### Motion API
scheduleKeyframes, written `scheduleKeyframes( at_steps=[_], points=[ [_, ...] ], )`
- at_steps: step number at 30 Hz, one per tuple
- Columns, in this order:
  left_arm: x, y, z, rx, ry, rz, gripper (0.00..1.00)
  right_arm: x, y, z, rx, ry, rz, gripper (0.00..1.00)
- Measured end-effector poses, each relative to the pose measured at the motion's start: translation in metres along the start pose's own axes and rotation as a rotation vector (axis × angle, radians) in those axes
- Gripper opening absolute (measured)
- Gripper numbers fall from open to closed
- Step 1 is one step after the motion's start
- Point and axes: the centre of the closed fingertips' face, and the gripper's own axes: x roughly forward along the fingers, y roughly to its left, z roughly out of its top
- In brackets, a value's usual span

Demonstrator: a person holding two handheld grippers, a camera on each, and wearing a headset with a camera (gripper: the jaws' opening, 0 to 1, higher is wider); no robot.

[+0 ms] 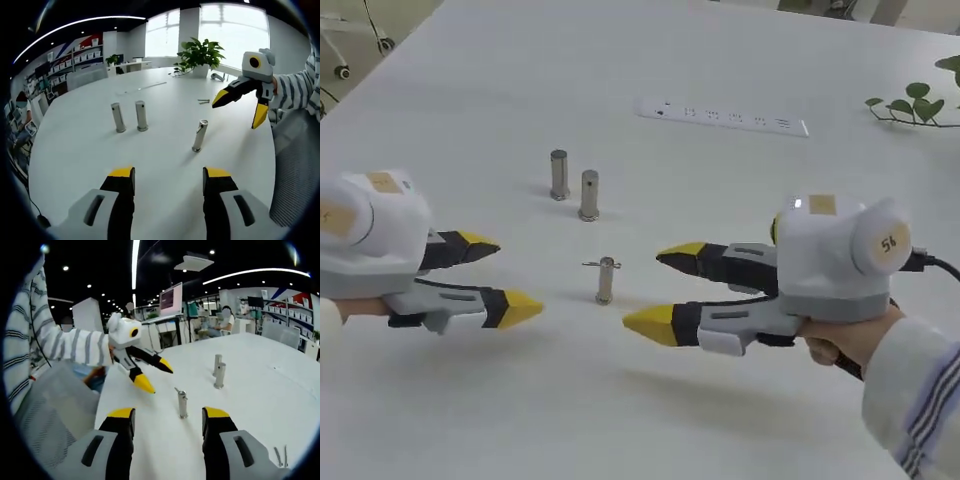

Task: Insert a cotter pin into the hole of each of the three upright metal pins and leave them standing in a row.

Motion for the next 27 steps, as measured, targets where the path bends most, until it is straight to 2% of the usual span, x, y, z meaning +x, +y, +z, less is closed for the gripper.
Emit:
scheduleKeyframes(
  at_steps=[7,13,20,22,27],
  points=[
    [0.009,0.011,0.014,0.016,-0.019,0.010,0.53,-0.014,0.005,0.001,0.037,-0.006,-0.036,0.70],
    [0.014,0.019,0.024,0.006,-0.037,0.015,0.52,-0.027,0.010,-0.010,0.076,0.013,-0.051,0.78],
    [0.023,0.028,0.029,0.007,-0.040,0.027,0.52,-0.042,0.014,-0.024,0.102,0.039,-0.085,0.91],
    [0.025,0.029,0.032,0.001,-0.041,0.030,0.52,-0.047,0.013,-0.028,0.086,0.060,-0.109,0.94],
    [0.034,0.032,0.044,0.008,-0.055,0.037,0.52,-0.055,0.016,-0.031,0.122,0.058,-0.132,1.00]
  ],
)
